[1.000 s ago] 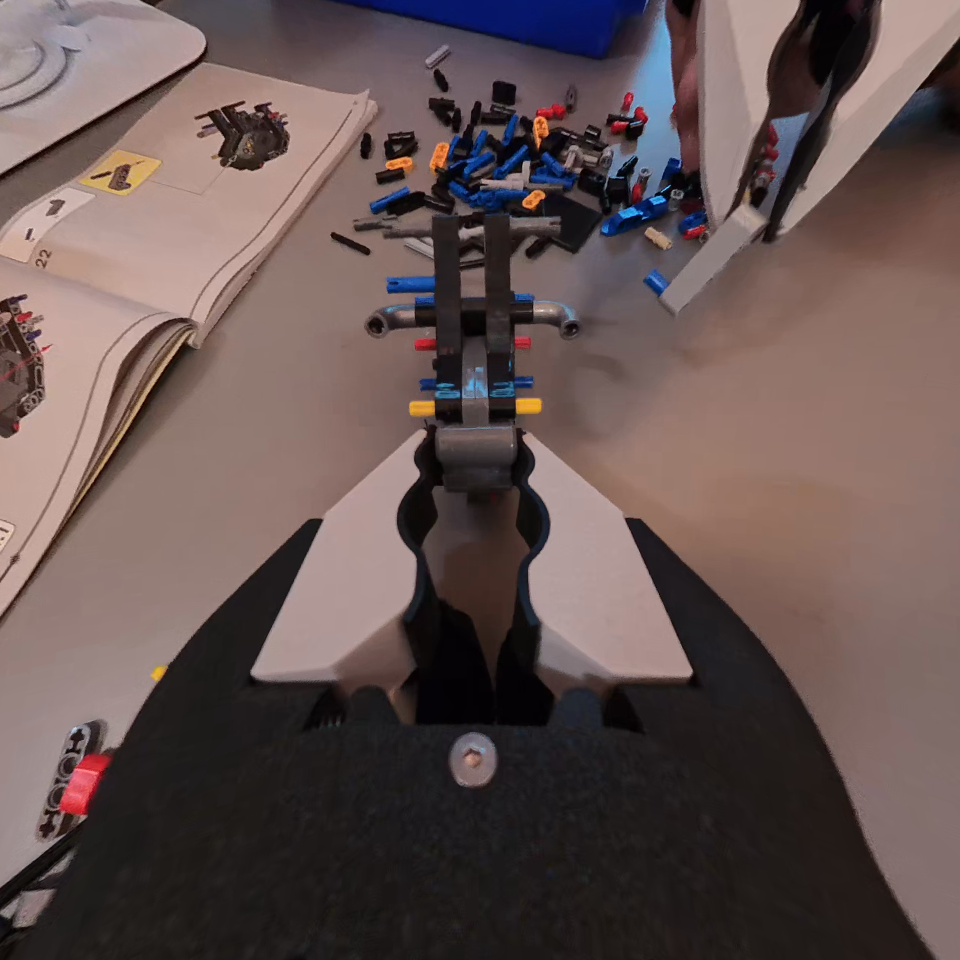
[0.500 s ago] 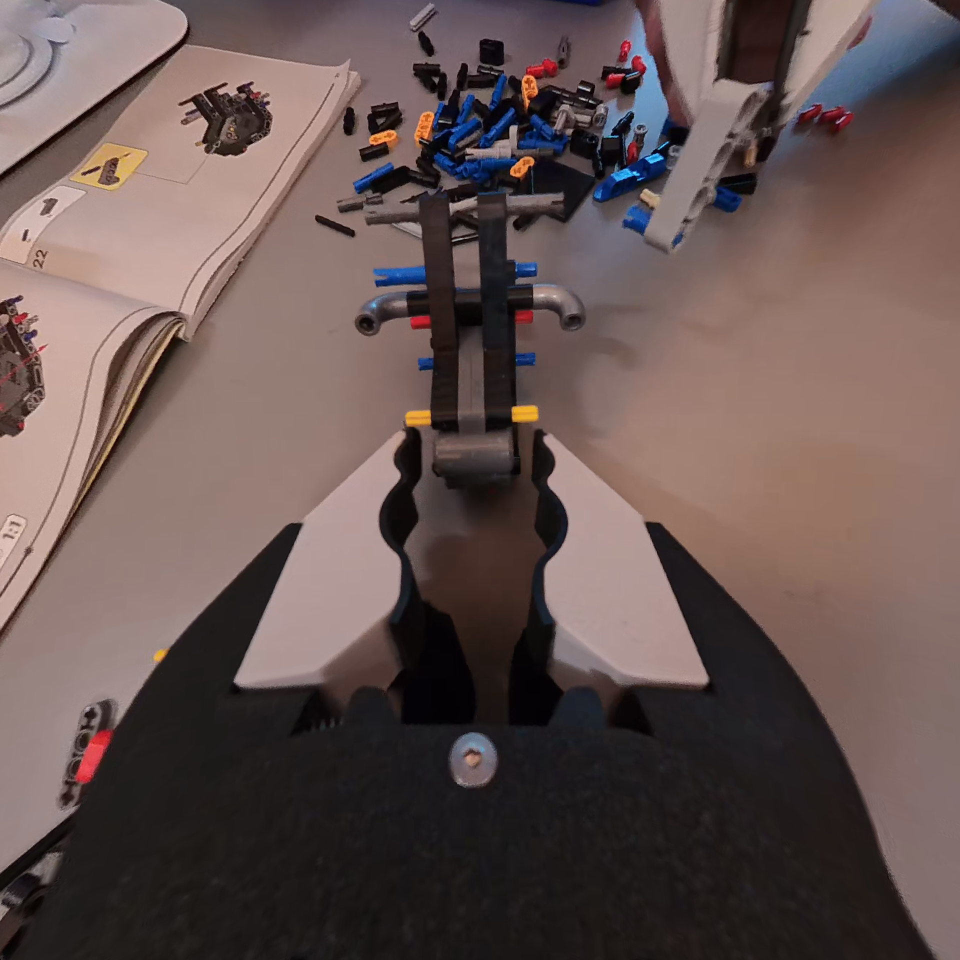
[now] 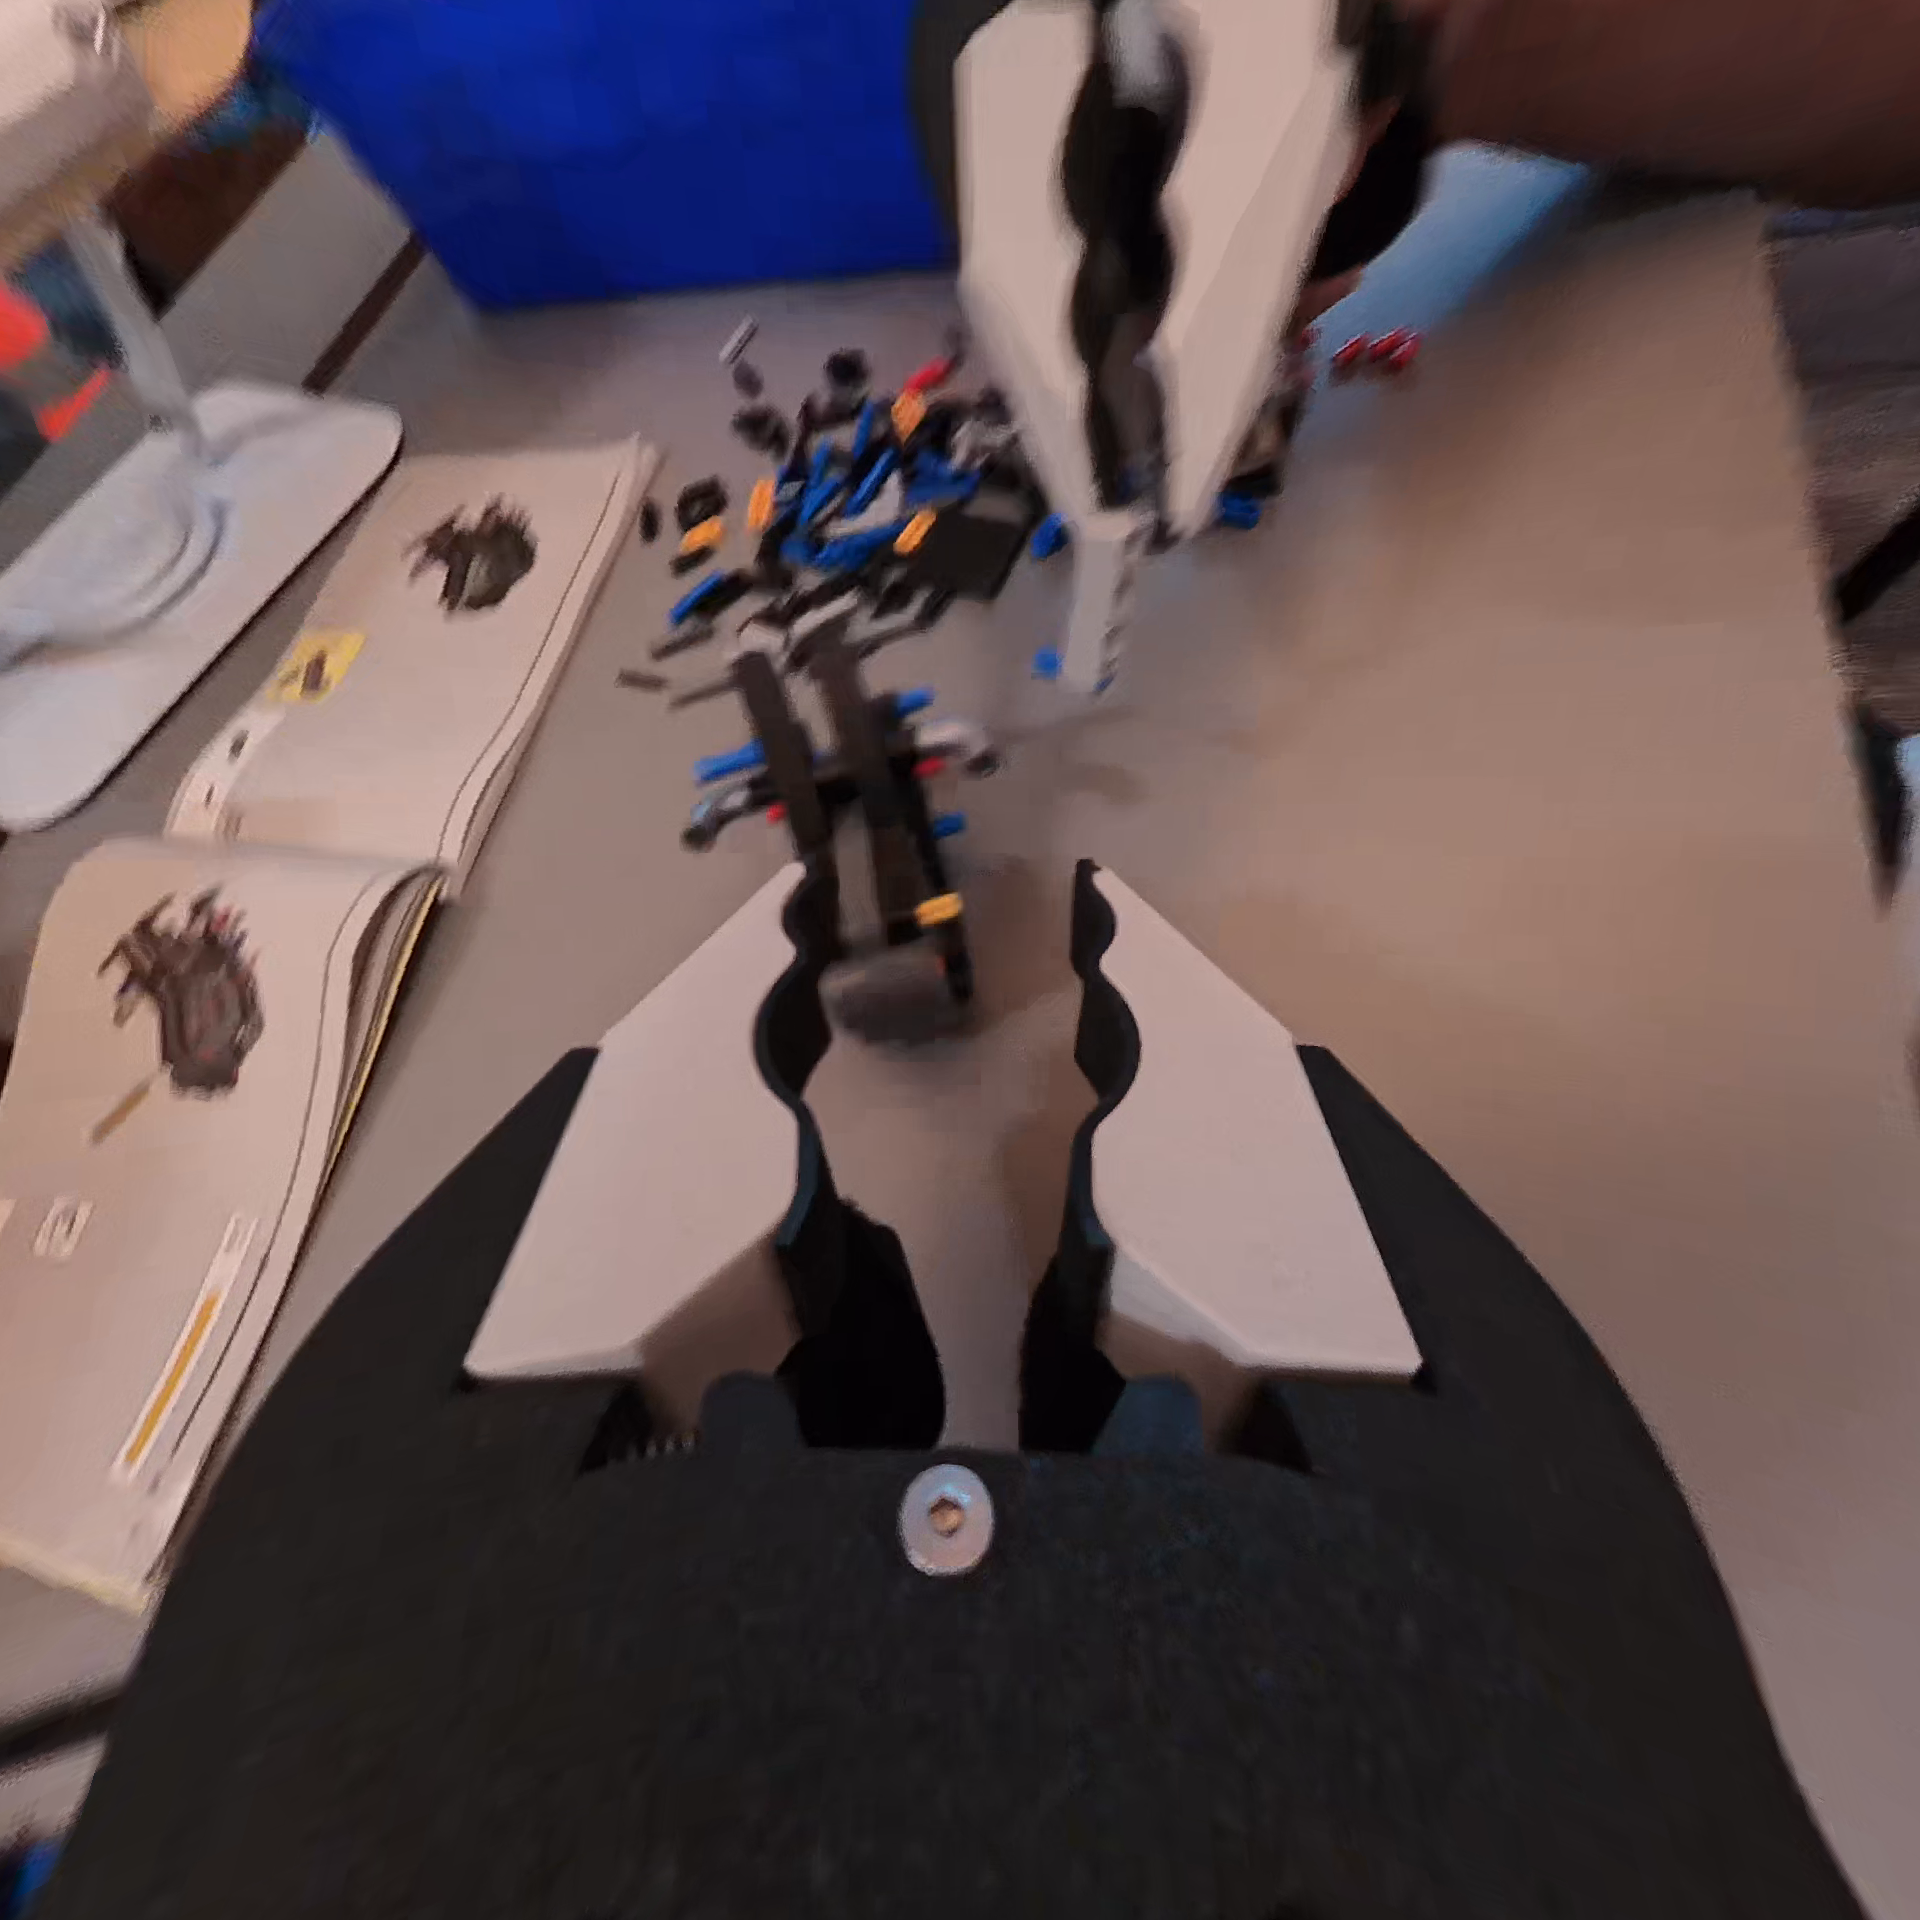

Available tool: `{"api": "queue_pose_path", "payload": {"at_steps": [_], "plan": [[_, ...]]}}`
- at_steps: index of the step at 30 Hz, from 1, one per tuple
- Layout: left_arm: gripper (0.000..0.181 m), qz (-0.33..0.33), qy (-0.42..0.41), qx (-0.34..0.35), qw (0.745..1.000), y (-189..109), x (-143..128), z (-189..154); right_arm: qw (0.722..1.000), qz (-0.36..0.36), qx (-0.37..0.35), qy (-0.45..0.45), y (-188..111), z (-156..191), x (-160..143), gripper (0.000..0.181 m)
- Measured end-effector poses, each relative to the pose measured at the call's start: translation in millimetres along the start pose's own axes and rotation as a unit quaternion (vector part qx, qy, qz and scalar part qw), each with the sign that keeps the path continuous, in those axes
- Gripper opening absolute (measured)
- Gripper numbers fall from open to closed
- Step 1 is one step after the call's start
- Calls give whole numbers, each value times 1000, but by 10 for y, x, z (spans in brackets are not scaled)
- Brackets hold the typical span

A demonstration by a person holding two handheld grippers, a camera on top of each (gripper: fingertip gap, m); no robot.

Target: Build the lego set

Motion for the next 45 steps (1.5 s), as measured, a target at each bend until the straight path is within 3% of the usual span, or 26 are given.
{"api": "queue_pose_path", "payload": {"at_steps": [1, 7, 12, 19, 21, 25, 36, 45], "plan": [[35, -24, 15, -20, 999, -20, 47, -65, 1000, 3, 4, 1, 19, 10, 3, 9], [31, -73, 4, -91, 993, -25, 227, -174, 998, -16, 49, 19, 128, 35, 118, 9], [31, -57, 22, -79, 995, -97, 230, -193, 997, -33, 66, 33, 123, 46, 117, 9], [21, -46, 30, -51, 997, -51, 229, -357, 992, -31, 110, 54, 205, 76, 81, 8], [11, -50, 27, -50, 997, -44, 234, -365, 993, -27, 105, 48, 215, 82, 74, 9], [9, -61, 20, -52, 997, -45, 244, -340, 993, -31, 101, 45, 193, 87, 78, 9], [8, -88, -18, -17, 996, -6, 162, -178, 999, -53, -8, 1, 111, 38, 115, 19], [8, -97, -49, -9, 994, 14, 118, -109, 988, -72, -115, -80, 71, 88, 179, 25]]}}
Point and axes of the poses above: each gripper's, where its closed fingertips meet, y out along the fingers, x out of its top, z = x × y across the jaws, the point moved 8 cm from there along -y, back along the fingers, and after that the axes turned 5 degrees about z, right-handed, at the moved point
